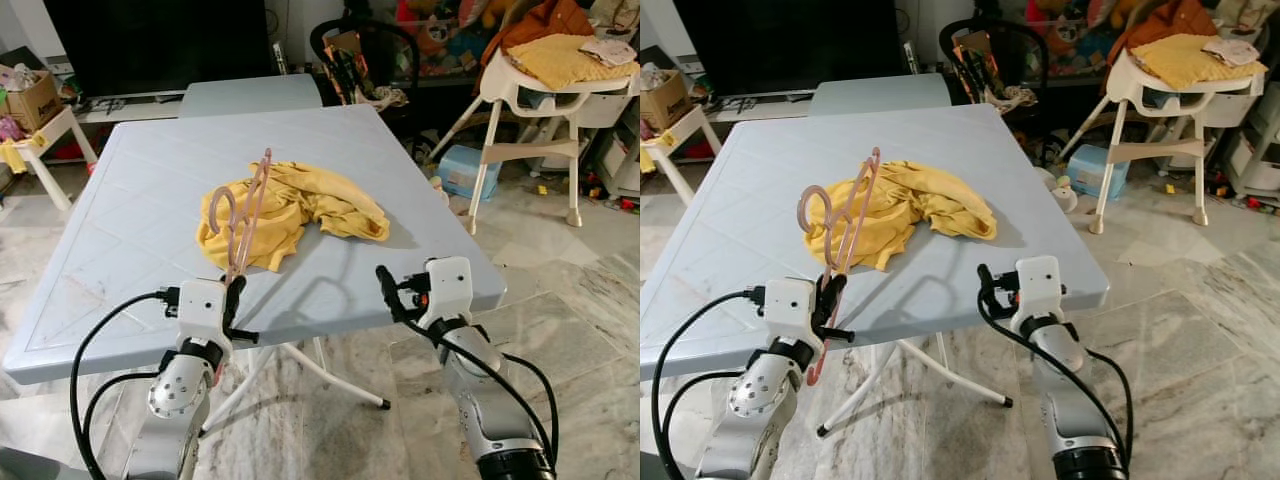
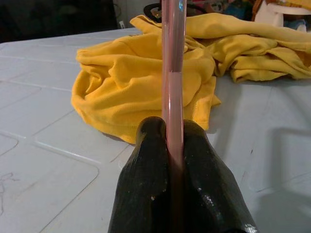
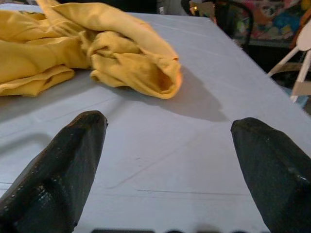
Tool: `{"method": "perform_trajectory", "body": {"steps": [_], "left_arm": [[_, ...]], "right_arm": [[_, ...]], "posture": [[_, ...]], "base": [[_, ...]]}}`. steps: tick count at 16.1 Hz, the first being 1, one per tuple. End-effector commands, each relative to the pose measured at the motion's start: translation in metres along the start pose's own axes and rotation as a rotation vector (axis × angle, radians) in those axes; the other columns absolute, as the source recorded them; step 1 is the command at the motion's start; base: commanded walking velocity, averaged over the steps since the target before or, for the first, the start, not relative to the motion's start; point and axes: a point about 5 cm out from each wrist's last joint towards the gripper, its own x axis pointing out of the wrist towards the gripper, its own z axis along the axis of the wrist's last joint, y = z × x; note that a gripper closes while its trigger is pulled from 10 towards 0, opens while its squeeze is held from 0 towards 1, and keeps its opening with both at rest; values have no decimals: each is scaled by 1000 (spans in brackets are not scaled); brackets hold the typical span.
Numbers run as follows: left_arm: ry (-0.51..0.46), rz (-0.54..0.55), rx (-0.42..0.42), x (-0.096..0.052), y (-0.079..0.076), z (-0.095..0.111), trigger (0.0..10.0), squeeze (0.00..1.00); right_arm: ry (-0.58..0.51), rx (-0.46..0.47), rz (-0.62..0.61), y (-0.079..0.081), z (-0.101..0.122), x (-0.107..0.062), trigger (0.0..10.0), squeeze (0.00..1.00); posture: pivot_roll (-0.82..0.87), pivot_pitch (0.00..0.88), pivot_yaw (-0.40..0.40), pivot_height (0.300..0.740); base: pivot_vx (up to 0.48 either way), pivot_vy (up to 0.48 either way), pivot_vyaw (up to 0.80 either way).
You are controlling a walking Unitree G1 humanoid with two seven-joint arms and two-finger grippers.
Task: Hang hanger
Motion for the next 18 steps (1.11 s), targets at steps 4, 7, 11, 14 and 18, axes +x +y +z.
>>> {"method": "perform_trajectory", "body": {"steps": [4, 7, 11, 14, 18], "left_arm": [[65, 11, -7, -2, 3, -10, 10000, 0], [68, 11, -7, -2, 3, -10, 10000, 0], [74, 14, -2, -3, 3, -10, 10000, 0], [84, 19, 2, -5, 5, -12, 10000, 0], [90, 24, 8, -5, 7, -12, 10000, 0]], "right_arm": [[10, 25, -31, -4, 2, -1, 10000, 0], [13, 35, -34, -5, 2, 0, 10000, 0], [17, 57, -33, -5, 1, -1, 10000, 0], [27, 72, -41, -5, -2, -3, 10000, 0], [31, 77, -45, -5, -3, -3, 10000, 0]], "posture": [[-112, 0, 50, 740], [-112, 0, 51, 740], [-109, 0, 55, 740], [-107, 0, 59, 740], [-106, 0, 61, 740]], "base": [[0, 0, 0], [0, 0, 0], [-122, 0, 0], [-249, 0, 0], [-384, 0, 0]]}}
